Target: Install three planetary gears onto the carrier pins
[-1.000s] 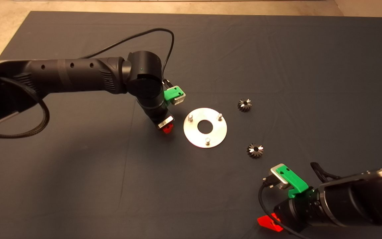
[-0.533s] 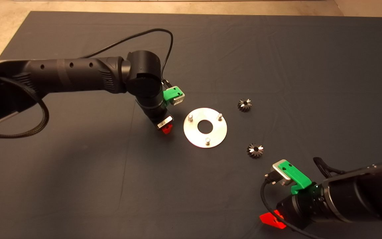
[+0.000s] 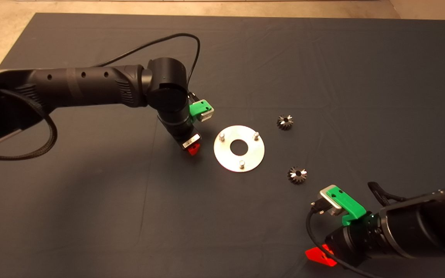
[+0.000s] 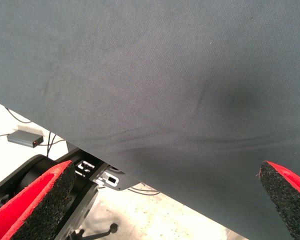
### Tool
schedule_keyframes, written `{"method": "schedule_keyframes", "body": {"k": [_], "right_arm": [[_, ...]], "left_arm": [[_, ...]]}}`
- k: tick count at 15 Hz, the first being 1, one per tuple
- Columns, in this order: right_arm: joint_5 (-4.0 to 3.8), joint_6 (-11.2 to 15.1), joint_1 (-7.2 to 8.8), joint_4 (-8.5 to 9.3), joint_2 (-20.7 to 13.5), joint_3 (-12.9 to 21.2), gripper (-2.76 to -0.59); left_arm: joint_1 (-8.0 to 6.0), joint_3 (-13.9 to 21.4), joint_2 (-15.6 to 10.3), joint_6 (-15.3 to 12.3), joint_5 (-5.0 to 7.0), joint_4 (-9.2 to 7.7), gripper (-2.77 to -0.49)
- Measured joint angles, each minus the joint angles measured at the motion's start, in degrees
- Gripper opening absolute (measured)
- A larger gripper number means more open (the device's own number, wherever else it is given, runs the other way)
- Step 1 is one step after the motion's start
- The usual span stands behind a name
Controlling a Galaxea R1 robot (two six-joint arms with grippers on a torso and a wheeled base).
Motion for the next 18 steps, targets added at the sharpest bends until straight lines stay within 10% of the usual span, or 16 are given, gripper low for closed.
{"method": "schedule_keyframes", "body": {"k": [6, 18], "right_arm": [[0.01, -0.02, 4.91, 2.21, -0.46, 0.28, -0.6], [0.0, -0.22, 7.77, 4.08, -1.6, 0.41, -0.6]], "left_arm": [[0.0, -2.15, 0.02, 1.25, -0.02, -0.06, -0.77], [0.0, -3.3, -1.6, 0.05, -1.37, -5.46, -0.77]]}}
